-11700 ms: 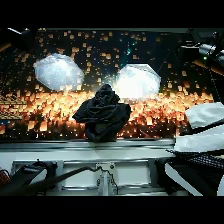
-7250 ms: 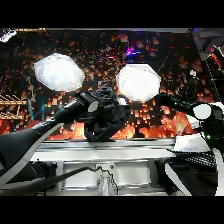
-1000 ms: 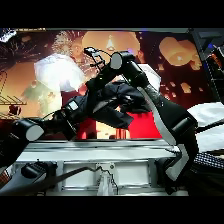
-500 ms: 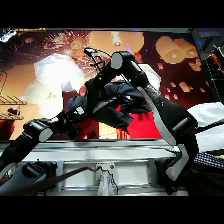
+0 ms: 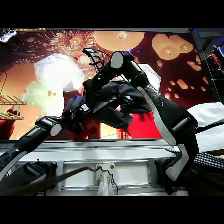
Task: Fold the clothes and pants, and hang the long-sleeved shirts on hangers.
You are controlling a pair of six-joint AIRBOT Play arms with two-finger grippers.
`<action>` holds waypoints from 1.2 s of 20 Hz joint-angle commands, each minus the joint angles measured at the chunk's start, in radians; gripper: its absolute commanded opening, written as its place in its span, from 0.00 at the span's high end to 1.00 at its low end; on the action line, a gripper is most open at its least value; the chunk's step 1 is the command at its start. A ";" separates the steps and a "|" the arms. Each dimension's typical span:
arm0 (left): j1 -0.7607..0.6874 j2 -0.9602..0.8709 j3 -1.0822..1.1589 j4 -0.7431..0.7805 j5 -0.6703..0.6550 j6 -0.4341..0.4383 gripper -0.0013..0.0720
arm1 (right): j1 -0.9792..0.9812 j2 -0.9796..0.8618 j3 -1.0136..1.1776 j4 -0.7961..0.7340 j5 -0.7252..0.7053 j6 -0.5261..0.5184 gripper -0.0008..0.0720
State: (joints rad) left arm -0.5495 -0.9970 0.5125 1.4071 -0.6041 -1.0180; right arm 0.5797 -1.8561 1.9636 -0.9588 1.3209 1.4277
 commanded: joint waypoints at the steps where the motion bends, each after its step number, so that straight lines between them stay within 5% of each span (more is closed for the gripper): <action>1: 0.001 -0.042 0.001 0.040 0.034 -0.076 0.96 | 0.000 0.001 0.000 0.019 0.015 -0.003 0.96; 5: 0.004 0.048 0.003 0.204 -0.022 -0.300 0.96 | -0.011 0.000 0.000 -0.002 0.022 -0.008 0.96; 14: 0.146 0.382 0.002 0.216 -0.018 -0.317 0.97 | -0.037 0.000 0.000 -0.001 0.034 -0.007 0.96; 20: 0.387 0.298 -0.011 0.204 0.078 -0.472 0.97 | -0.029 0.001 0.000 0.001 0.063 -0.005 0.96; 24: 0.505 0.135 -0.010 0.064 0.130 -0.550 0.97 | 0.028 0.000 0.000 -0.023 -0.015 0.027 0.96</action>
State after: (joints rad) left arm -0.1287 -0.7692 0.5034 1.5650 -0.5182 -1.5028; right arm 0.5755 -1.8561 1.9636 -0.9607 1.3640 1.4261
